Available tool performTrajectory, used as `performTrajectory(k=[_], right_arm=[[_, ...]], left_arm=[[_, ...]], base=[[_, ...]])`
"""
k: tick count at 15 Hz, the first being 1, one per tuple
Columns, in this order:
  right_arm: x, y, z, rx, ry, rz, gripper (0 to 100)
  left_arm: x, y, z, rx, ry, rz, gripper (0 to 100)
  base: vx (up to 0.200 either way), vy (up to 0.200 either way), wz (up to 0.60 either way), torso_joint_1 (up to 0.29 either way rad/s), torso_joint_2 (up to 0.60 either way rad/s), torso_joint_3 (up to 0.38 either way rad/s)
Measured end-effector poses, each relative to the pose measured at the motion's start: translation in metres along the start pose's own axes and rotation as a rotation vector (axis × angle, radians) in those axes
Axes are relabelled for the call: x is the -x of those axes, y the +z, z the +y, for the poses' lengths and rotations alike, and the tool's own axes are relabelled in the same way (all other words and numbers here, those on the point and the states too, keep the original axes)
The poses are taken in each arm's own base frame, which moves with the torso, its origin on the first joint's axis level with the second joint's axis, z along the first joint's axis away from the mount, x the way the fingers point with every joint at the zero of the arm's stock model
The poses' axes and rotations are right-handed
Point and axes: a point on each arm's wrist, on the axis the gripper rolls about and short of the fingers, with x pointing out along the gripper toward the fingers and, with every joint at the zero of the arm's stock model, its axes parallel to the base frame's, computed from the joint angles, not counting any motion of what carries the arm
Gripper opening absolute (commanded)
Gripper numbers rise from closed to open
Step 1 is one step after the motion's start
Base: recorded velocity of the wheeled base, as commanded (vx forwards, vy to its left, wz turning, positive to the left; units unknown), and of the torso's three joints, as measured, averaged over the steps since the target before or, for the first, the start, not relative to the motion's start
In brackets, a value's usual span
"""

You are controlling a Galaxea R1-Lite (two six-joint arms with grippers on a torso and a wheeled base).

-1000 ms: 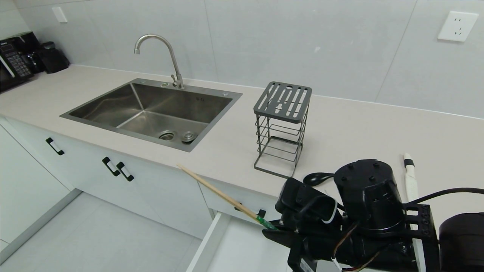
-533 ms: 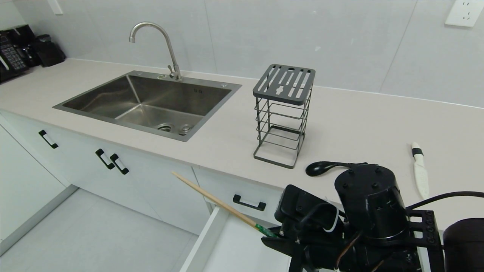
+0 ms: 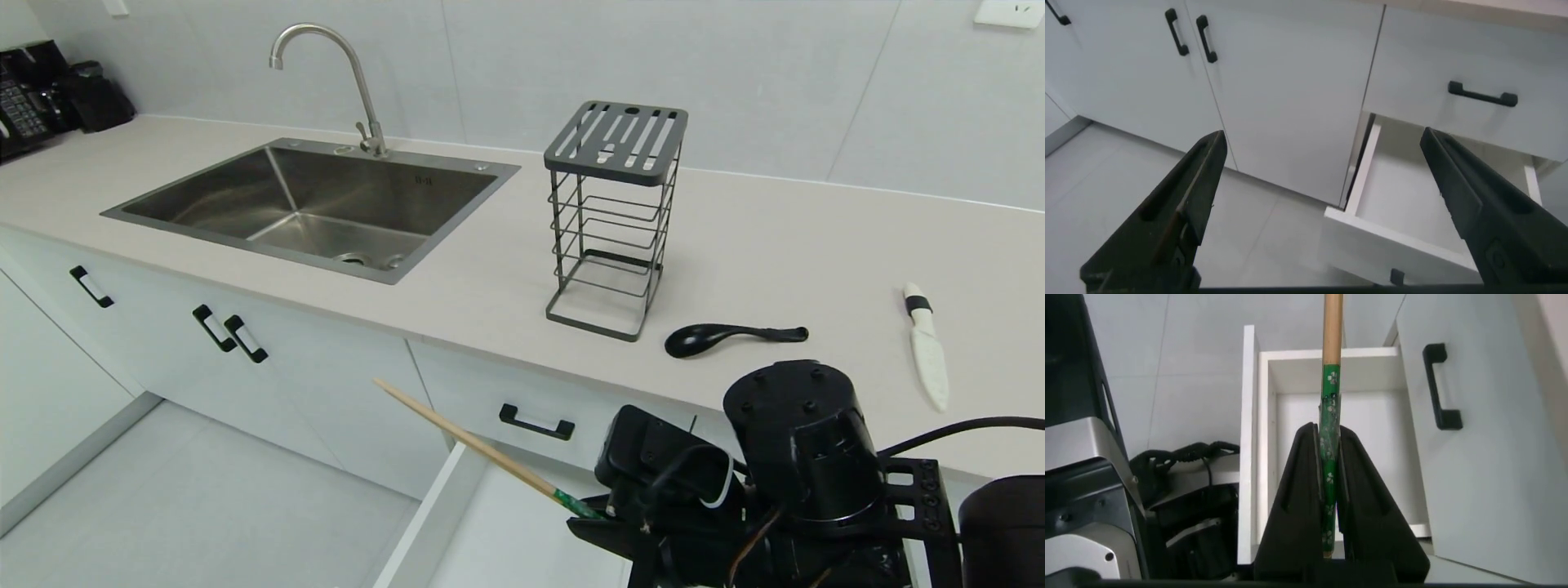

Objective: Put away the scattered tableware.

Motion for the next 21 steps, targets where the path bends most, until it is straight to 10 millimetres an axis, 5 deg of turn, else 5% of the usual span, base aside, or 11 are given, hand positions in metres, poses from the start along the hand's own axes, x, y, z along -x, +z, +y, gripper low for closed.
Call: performTrajectory(k=[21], right_arm=[[0.012, -0.017, 0.004, -0.028, 0.009, 0.058, 0]], left_arm=[[0.000, 0.000, 0.000, 0.000, 0.001, 0.001, 100]], base=[[0.000, 0.000, 0.00, -0.222, 0.40, 0.165]])
